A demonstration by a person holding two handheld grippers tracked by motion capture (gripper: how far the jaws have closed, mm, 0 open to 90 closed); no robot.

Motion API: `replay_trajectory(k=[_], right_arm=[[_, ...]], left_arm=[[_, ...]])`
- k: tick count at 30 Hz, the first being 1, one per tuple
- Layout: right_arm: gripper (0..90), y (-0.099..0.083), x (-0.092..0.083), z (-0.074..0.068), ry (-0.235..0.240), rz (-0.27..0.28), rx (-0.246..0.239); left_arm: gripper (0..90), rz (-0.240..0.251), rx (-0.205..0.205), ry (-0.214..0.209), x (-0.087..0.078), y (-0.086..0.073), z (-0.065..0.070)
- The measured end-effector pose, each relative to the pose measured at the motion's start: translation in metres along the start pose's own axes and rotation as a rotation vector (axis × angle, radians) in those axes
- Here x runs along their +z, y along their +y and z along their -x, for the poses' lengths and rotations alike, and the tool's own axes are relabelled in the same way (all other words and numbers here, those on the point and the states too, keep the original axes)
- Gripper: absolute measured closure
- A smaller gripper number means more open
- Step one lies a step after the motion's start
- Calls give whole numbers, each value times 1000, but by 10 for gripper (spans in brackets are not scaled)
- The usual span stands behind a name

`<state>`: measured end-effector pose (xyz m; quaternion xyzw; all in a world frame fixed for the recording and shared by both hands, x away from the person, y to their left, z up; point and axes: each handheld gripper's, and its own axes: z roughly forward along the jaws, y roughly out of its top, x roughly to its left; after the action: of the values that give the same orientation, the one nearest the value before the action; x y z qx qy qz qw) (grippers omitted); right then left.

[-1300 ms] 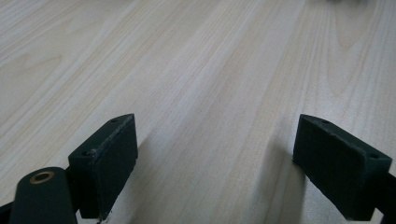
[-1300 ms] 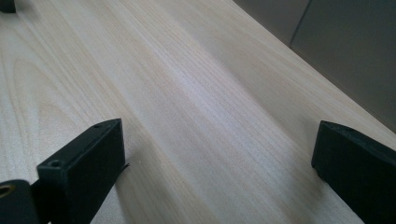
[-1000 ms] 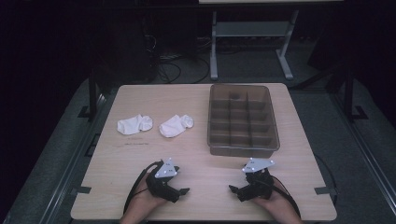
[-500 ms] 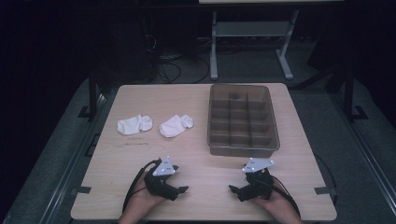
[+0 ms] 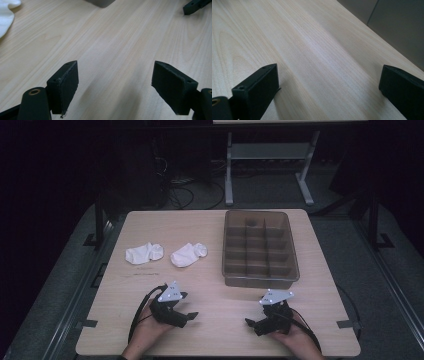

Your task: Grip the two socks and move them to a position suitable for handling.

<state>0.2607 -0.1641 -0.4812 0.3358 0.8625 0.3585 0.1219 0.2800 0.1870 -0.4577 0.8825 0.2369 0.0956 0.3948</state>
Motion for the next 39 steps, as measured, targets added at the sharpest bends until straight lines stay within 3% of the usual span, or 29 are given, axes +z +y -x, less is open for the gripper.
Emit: replay_trajectory(k=[5, 18, 39], right_arm=[[23, 0, 0, 0, 0, 3, 1], [23, 0, 0, 0, -1, 2, 0], [23, 0, 0, 0, -1, 2, 0]], left_arm=[[222, -11, 7, 11, -2, 3, -4], [233, 1, -29, 25, -6, 5, -19], [239, 2, -45, 78, -11, 16, -45]])
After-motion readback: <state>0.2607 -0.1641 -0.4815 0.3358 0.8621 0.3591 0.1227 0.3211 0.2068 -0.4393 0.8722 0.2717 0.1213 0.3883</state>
